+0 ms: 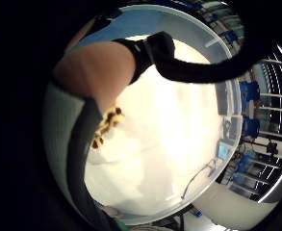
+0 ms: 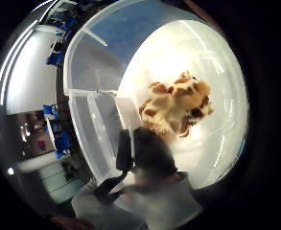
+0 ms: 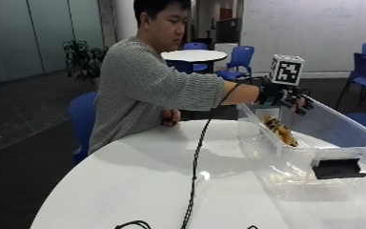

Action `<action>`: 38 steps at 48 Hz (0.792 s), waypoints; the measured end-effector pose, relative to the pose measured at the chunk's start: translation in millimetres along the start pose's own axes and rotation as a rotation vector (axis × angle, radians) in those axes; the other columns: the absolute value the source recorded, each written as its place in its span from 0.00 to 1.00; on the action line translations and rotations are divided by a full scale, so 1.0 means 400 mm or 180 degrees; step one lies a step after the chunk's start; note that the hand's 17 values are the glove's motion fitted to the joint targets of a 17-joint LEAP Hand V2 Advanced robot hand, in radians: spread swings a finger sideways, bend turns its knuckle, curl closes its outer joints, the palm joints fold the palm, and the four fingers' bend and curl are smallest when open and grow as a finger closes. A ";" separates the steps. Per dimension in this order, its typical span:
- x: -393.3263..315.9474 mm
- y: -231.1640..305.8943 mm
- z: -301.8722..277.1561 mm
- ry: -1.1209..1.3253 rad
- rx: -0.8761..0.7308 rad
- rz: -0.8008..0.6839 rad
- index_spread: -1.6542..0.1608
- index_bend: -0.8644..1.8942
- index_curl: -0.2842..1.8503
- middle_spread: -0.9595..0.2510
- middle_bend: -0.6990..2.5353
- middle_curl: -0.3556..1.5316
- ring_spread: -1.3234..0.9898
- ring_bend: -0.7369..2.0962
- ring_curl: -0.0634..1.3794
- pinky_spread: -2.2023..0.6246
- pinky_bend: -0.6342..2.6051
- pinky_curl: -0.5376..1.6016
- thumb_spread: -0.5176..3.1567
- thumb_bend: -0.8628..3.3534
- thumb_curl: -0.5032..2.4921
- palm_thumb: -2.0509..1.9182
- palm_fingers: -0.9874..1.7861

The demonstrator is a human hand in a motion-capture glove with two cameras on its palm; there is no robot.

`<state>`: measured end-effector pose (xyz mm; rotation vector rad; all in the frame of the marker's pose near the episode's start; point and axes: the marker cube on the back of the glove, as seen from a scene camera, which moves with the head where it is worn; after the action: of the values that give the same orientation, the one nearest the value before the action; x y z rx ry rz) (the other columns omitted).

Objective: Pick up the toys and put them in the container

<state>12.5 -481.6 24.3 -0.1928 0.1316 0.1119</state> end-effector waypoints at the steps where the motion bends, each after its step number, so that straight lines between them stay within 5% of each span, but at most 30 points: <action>1: -0.001 0.003 -0.003 -0.0017 0.0007 -0.0010 0.69 0.35 0.43 0.59 0.28 0.51 0.45 0.40 0.42 0.78 0.55 0.44 0.47 0.19 0.39 0.51 0.29; 13: 0.085 0.131 -0.072 0.0019 0.0179 0.0130 0.70 0.35 0.37 0.63 0.26 0.46 0.50 0.37 0.39 0.80 0.53 0.42 0.48 0.19 0.33 0.49 0.31; 26: 0.429 0.537 -0.130 -0.0364 0.0692 0.0181 0.70 0.37 0.33 0.65 0.26 0.42 0.53 0.35 0.37 0.81 0.52 0.41 0.48 0.19 0.28 0.49 0.32; 38: 0.454 0.786 -0.033 -0.0222 0.0931 0.0797 0.70 0.37 0.32 0.66 0.27 0.40 0.54 0.34 0.36 0.81 0.50 0.40 0.49 0.19 0.25 0.49 0.33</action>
<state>151.1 -159.9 -71.7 0.1206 0.1006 0.3459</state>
